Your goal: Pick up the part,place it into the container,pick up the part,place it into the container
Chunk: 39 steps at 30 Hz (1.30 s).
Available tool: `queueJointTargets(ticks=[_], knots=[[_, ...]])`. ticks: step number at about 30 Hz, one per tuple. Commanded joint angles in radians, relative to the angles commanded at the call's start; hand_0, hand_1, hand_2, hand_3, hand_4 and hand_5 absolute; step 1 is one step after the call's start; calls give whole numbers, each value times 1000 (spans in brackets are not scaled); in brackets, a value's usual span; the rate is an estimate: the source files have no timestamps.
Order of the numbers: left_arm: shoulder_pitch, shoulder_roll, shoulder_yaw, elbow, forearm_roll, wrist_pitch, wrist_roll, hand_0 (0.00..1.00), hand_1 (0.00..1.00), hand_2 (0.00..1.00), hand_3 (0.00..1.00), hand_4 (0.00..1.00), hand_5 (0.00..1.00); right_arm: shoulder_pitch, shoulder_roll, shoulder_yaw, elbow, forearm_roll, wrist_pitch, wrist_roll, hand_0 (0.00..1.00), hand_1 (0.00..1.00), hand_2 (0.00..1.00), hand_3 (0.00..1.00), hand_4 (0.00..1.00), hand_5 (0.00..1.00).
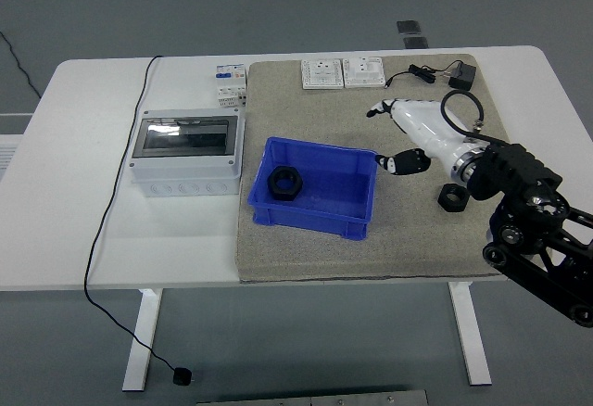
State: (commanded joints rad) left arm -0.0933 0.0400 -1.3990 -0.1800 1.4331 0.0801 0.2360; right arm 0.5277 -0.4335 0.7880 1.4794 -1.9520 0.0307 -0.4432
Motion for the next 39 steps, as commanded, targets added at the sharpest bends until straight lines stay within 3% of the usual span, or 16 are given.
queueJointTargets(ticks=[1, 4, 8, 24, 25, 30, 31, 36, 37, 39], knots=[[0, 0, -1, 0, 1, 0, 0, 720, 589, 715, 554, 567, 475, -14, -9, 11, -8, 1, 17, -16, 761, 777, 821, 812, 819, 222], [0, -1, -3, 0, 4, 0, 0, 720, 589, 715, 554, 567, 475, -53, -27, 21, -40, 5, 82, -76, 761, 777, 821, 812, 819, 222], [0, -2, -4, 0, 8, 0, 1, 720, 590, 714, 553, 566, 474, -71, -27, 18, -71, 3, 127, -108, 757, 779, 827, 827, 836, 236], [2, -2, -7, 0, 19, -3, 3, 720, 590, 709, 552, 560, 473, -60, -17, -15, -111, 20, 135, -110, 744, 770, 817, 809, 784, 177], [2, -2, -7, 0, 20, -3, 3, 720, 590, 709, 549, 560, 472, -59, -15, -19, -118, 15, 135, -108, 649, 668, 676, 687, 496, 37], [1, -2, -5, 0, 17, -3, 3, 720, 590, 709, 549, 560, 472, -57, -5, -32, -146, -27, 131, -93, 649, 668, 676, 687, 496, 37], [1, -2, -5, 0, 17, -3, 3, 720, 589, 709, 549, 560, 471, -57, -5, -34, -150, -32, 129, -90, 553, 610, 564, 615, 478, 2], [0, -2, -5, 0, 17, -3, 3, 720, 589, 709, 549, 560, 471, -56, -3, -40, -158, -49, 111, -71, 553, 610, 564, 615, 478, 2], [-1, -2, -5, 0, 17, -3, 3, 720, 588, 707, 548, 557, 469, -55, -3, -41, -159, -52, 108, -68, 565, 609, 552, 610, 411, 2], [-2, -2, -5, 0, 17, -3, 3, 720, 588, 707, 548, 557, 469, -54, -3, -42, -159, -54, 104, -63, 565, 609, 552, 610, 411, 2]])
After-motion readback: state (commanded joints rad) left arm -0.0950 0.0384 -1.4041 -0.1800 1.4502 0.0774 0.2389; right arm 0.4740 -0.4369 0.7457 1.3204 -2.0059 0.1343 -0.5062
